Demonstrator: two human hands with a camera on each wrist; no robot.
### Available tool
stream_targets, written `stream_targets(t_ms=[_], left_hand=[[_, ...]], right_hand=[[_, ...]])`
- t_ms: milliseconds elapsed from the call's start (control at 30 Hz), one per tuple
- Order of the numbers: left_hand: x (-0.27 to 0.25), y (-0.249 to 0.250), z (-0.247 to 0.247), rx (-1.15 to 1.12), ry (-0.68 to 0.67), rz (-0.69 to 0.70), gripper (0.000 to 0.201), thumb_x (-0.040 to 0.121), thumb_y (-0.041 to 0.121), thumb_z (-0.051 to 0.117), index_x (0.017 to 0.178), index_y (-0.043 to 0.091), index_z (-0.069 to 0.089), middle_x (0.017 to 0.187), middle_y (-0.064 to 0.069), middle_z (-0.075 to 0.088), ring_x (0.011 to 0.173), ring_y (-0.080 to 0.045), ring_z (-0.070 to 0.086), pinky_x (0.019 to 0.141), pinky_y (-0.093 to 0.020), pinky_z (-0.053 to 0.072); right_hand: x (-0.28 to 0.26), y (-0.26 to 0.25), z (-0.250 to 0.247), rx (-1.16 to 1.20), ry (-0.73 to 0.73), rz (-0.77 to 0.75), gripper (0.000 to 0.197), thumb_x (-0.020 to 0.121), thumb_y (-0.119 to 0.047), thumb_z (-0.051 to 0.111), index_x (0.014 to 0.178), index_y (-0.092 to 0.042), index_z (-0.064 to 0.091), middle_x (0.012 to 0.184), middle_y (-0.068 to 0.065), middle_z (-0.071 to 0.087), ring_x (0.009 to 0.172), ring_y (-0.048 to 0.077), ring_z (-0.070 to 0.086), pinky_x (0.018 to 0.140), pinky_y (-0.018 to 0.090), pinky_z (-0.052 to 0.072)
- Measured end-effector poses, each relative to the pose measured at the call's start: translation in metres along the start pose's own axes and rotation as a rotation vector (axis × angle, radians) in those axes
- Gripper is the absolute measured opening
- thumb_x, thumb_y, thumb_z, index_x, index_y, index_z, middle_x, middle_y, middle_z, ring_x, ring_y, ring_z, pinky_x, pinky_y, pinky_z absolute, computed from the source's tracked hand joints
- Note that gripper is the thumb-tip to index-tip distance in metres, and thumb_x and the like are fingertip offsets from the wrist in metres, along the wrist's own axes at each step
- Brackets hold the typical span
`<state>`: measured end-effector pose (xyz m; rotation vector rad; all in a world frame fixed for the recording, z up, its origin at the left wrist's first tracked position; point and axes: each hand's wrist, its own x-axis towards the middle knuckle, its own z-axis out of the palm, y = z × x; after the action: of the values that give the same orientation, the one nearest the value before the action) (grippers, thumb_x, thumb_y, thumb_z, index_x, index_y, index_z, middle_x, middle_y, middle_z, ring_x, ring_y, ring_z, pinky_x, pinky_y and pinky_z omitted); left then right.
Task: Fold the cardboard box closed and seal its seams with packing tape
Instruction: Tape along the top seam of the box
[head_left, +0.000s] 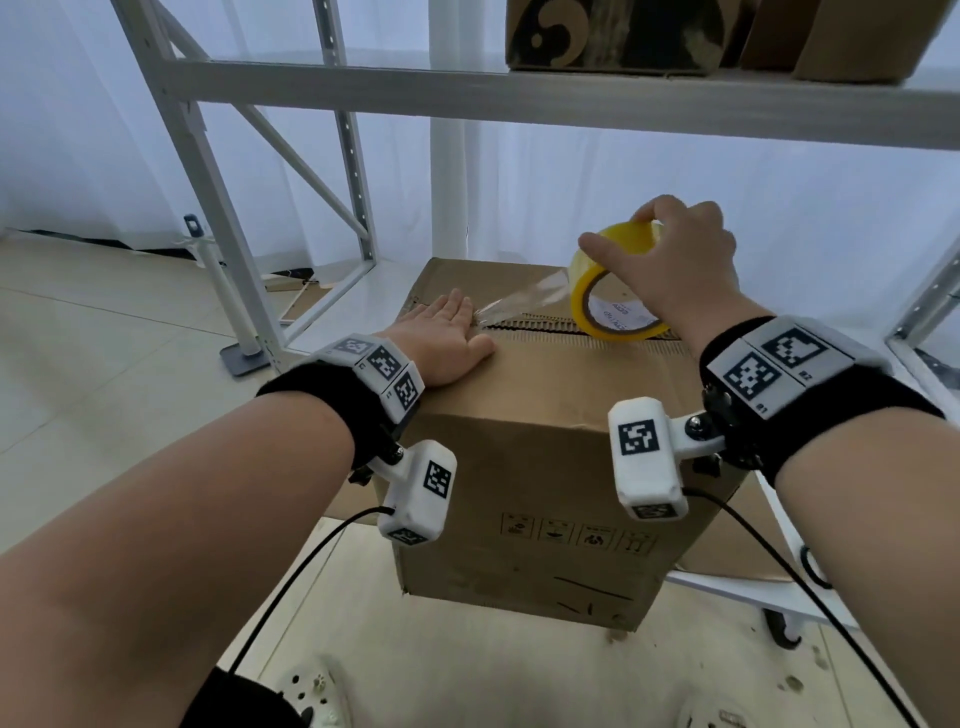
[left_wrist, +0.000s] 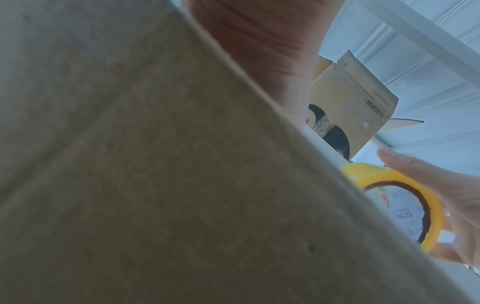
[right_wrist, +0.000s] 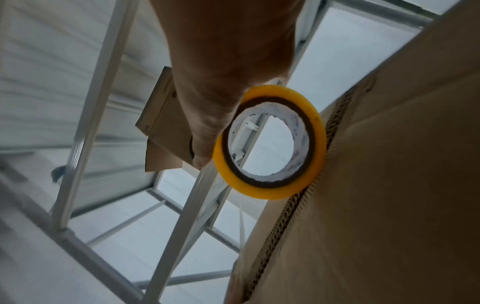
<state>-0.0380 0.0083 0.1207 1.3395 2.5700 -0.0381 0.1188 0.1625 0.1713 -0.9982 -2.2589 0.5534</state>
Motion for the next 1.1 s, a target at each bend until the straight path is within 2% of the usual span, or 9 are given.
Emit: stream_targets(t_ms=[67, 133, 233, 400, 467, 633, 800, 933, 1100], left_hand=[[0.0, 0.0, 0.0, -0.003, -0.002, 0.002, 0.068, 0.099, 0.051, 0.018, 0.152, 0.014, -0.005, 0.159, -0.002, -0.011, 0.146, -0.013, -0.007, 0.117, -0.031, -0.003], [0.001, -0.001, 0.0, -0.004, -0.007, 0.003, 0.068, 0.099, 0.052, 0.018, 0.152, 0.015, -0.004, 0.159, -0.002, -0.011, 0.146, -0.013, -0.007, 0.117, -0.031, -0.003], [0.001, -0.003, 0.0, -0.002, -0.011, 0.0, 0.069, 0.099, 0.053, 0.018, 0.152, 0.016, -0.005, 0.159, -0.001, -0.011, 0.146, -0.013, -0.008, 0.116, -0.031, -0.004], [0.001, -0.002, -0.002, -0.001, -0.02, 0.004, 0.069, 0.099, 0.053, 0.018, 0.152, 0.016, -0.005, 0.159, -0.001, -0.011, 0.146, -0.013, -0.007, 0.117, -0.032, -0.003], [0.0, -0.002, -0.001, 0.001, -0.025, -0.001, 0.069, 0.099, 0.053, 0.018, 0.152, 0.016, -0.005, 0.159, -0.001, -0.011, 0.146, -0.013, -0.007, 0.117, -0.032, -0.003], [-0.002, 0.015, -0.003, 0.026, -0.034, -0.042, 0.074, 0.098, 0.056, 0.019, 0.151, 0.011, -0.005, 0.159, -0.007, -0.011, 0.146, -0.018, -0.007, 0.118, -0.036, -0.001], [0.0, 0.047, 0.001, 0.025, -0.059, 0.042, 0.079, 0.096, 0.059, 0.022, 0.151, 0.009, -0.003, 0.158, -0.009, -0.01, 0.146, -0.021, -0.007, 0.117, -0.036, -0.001], [-0.003, 0.03, -0.003, 0.034, -0.055, 0.116, 0.07, 0.098, 0.054, 0.021, 0.152, 0.013, 0.001, 0.159, -0.007, -0.006, 0.146, -0.019, -0.004, 0.117, -0.036, 0.0], [-0.012, -0.009, -0.007, 0.036, -0.045, 0.149, 0.057, 0.101, 0.046, 0.017, 0.152, 0.023, 0.004, 0.16, -0.004, -0.002, 0.147, -0.017, -0.001, 0.118, -0.036, -0.001]], right_hand=[[-0.003, 0.005, 0.002, 0.112, -0.018, 0.059, 0.069, 0.08, -0.064, 0.059, 0.134, -0.025, 0.046, 0.134, 0.01, 0.043, 0.123, 0.029, 0.044, 0.097, 0.04, 0.039], [-0.007, 0.009, 0.008, 0.239, -0.03, 0.13, 0.072, 0.081, -0.062, 0.059, 0.14, -0.026, 0.039, 0.138, 0.009, 0.04, 0.123, 0.026, 0.044, 0.092, 0.033, 0.036], [-0.009, 0.009, 0.013, 0.319, 0.011, 0.166, 0.071, 0.081, -0.06, 0.061, 0.14, -0.028, 0.038, 0.137, 0.006, 0.041, 0.122, 0.024, 0.045, 0.087, 0.03, 0.036], [-0.002, 0.0, 0.011, 0.435, 0.057, 0.177, 0.07, 0.079, -0.056, 0.064, 0.138, -0.023, 0.047, 0.136, -0.002, 0.048, 0.116, 0.015, 0.047, 0.097, 0.034, 0.042], [0.0, 0.0, 0.014, 0.438, 0.032, 0.206, 0.07, 0.078, -0.057, 0.063, 0.137, -0.023, 0.047, 0.133, -0.004, 0.05, 0.111, 0.014, 0.048, 0.096, 0.036, 0.044], [-0.001, 0.007, 0.014, 0.416, -0.056, 0.239, 0.078, 0.077, -0.066, 0.059, 0.14, -0.024, 0.041, 0.136, -0.002, 0.047, 0.119, 0.019, 0.047, 0.099, 0.038, 0.042], [-0.005, 0.0, 0.019, 0.256, -0.082, 0.16, 0.082, 0.074, -0.073, 0.055, 0.14, -0.027, 0.039, 0.138, 0.004, 0.044, 0.122, 0.025, 0.046, 0.101, 0.043, 0.041], [-0.008, -0.006, 0.022, 0.165, -0.081, 0.11, 0.075, 0.081, -0.067, 0.053, 0.141, -0.026, 0.037, 0.137, 0.008, 0.04, 0.121, 0.027, 0.045, 0.096, 0.042, 0.041], [-0.005, 0.0, 0.016, 0.226, -0.087, 0.164, 0.08, 0.076, -0.07, 0.051, 0.142, -0.026, 0.037, 0.139, 0.004, 0.044, 0.124, 0.026, 0.044, 0.102, 0.047, 0.04]])
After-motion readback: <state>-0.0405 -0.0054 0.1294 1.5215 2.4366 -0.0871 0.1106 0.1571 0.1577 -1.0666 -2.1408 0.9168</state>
